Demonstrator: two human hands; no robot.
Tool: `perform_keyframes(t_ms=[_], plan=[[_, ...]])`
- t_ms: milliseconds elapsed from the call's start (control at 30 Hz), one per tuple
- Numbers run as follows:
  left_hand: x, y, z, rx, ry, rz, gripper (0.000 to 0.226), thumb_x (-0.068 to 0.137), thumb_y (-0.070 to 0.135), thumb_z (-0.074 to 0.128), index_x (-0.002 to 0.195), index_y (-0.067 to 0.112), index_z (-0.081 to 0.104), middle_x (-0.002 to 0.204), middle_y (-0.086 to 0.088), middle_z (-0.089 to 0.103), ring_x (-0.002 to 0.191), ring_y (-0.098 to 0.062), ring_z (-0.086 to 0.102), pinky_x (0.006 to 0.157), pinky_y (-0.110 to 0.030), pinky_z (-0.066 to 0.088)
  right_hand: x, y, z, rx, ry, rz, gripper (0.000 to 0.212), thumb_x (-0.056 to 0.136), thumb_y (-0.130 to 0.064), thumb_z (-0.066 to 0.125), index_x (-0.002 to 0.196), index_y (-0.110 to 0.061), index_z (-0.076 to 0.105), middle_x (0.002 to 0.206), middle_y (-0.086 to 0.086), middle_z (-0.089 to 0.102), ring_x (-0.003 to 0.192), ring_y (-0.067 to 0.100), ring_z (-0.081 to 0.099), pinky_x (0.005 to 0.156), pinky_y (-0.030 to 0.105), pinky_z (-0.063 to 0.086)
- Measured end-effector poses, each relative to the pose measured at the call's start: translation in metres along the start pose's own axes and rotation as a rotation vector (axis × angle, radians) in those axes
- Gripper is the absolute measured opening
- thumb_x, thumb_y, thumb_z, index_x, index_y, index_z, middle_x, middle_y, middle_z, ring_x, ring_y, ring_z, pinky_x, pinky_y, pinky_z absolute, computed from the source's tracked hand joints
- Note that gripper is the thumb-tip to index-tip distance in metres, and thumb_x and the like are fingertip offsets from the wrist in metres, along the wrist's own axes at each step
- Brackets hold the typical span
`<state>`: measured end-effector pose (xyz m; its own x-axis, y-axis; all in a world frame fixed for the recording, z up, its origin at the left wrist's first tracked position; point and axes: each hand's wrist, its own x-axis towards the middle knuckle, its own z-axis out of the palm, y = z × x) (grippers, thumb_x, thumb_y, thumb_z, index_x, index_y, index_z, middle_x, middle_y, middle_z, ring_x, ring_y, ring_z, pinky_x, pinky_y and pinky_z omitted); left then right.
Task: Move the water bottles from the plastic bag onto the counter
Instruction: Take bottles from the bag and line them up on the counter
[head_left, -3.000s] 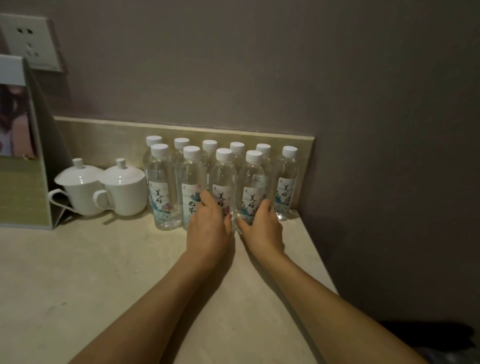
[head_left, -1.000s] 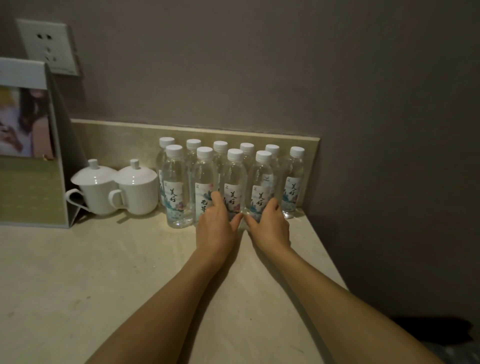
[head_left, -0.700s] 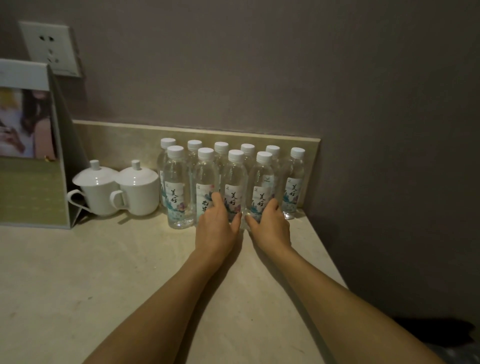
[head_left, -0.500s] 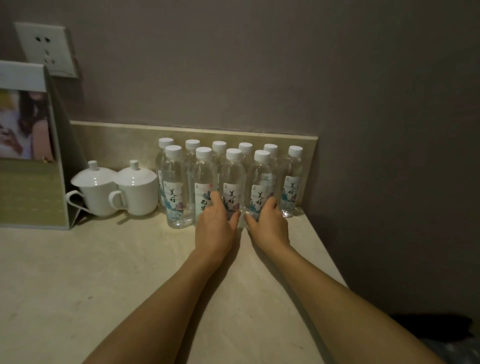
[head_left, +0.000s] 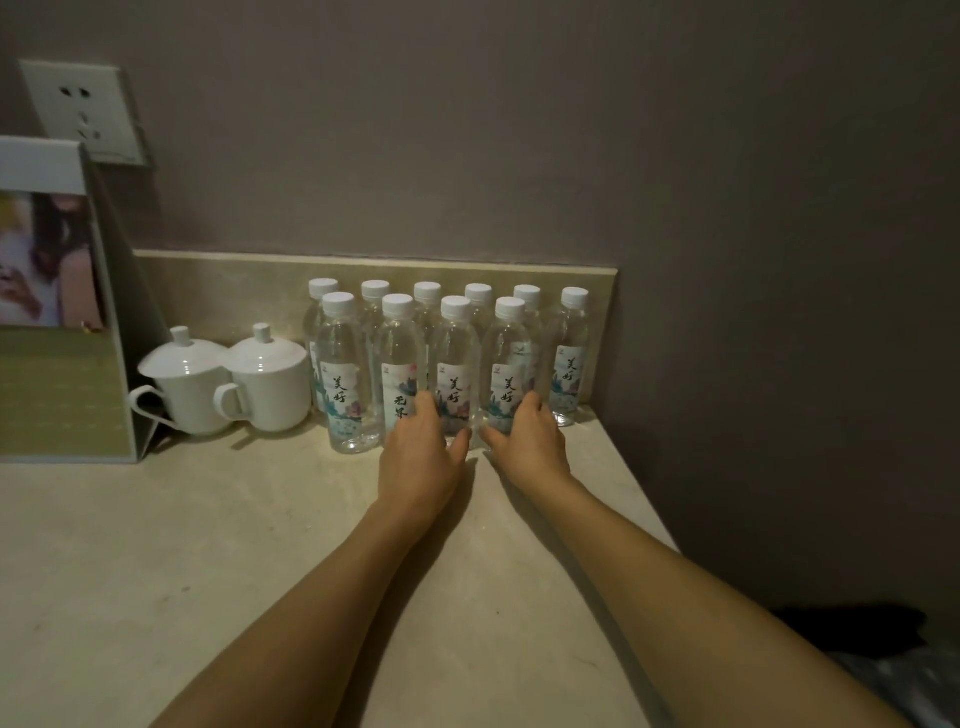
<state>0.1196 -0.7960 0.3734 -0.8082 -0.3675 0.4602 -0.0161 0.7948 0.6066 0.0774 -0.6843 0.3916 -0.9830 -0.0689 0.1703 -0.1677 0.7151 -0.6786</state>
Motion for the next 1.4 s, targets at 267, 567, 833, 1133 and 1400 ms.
perform_keyframes(t_ms=[267,567,833,1133,1400], plan=[[0.001,0.0,0.001,-0.05,0.007,-0.076,0.029,0.091,0.025,0.066,0.113,0.01,0.055,0.101,-0.01,0.07,0.09,-0.026,0.068,0.078,-0.042,0.059,-0.01,0.004,-0.003,-0.015,-0.018,0.009,0.054,0.092,-0.031,0.062,0.135,-0.01,0.038,0.137,0.012,0.046,0.124,0.034,0.05,0.098,0.054,0.047],[0.006,0.003,0.005,0.061,0.037,-0.013,0.031,0.09,0.021,0.067,0.109,0.003,0.05,0.101,-0.019,0.068,0.093,-0.037,0.066,0.077,-0.045,0.055,-0.011,0.004,0.001,-0.036,-0.015,0.011,0.059,0.091,-0.028,0.063,0.139,-0.01,0.033,0.139,0.012,0.042,0.122,0.033,0.051,0.098,0.048,0.048],[0.008,0.0,0.009,0.094,0.022,0.024,0.033,0.09,0.024,0.067,0.11,0.005,0.05,0.101,-0.018,0.07,0.094,-0.037,0.066,0.078,-0.044,0.053,-0.008,0.002,0.005,-0.056,0.02,0.03,0.048,0.094,-0.027,0.06,0.132,-0.01,0.036,0.136,0.015,0.044,0.117,0.036,0.054,0.095,0.05,0.049],[0.01,0.0,0.009,0.136,0.061,0.006,0.036,0.092,0.036,0.064,0.106,0.006,0.051,0.099,-0.017,0.068,0.091,-0.036,0.066,0.074,-0.043,0.053,0.002,0.004,0.009,-0.021,0.047,0.039,0.052,0.091,-0.036,0.062,0.13,-0.012,0.037,0.132,0.013,0.048,0.117,0.034,0.055,0.091,0.047,0.052],[0.012,0.005,0.013,0.153,0.05,0.021,0.039,0.091,0.035,0.067,0.105,0.006,0.046,0.1,-0.019,0.068,0.092,-0.039,0.067,0.072,-0.044,0.052,0.007,0.005,0.013,-0.045,0.06,0.049,0.053,0.09,-0.04,0.062,0.128,-0.013,0.036,0.132,0.013,0.048,0.116,0.038,0.055,0.089,0.055,0.051]])
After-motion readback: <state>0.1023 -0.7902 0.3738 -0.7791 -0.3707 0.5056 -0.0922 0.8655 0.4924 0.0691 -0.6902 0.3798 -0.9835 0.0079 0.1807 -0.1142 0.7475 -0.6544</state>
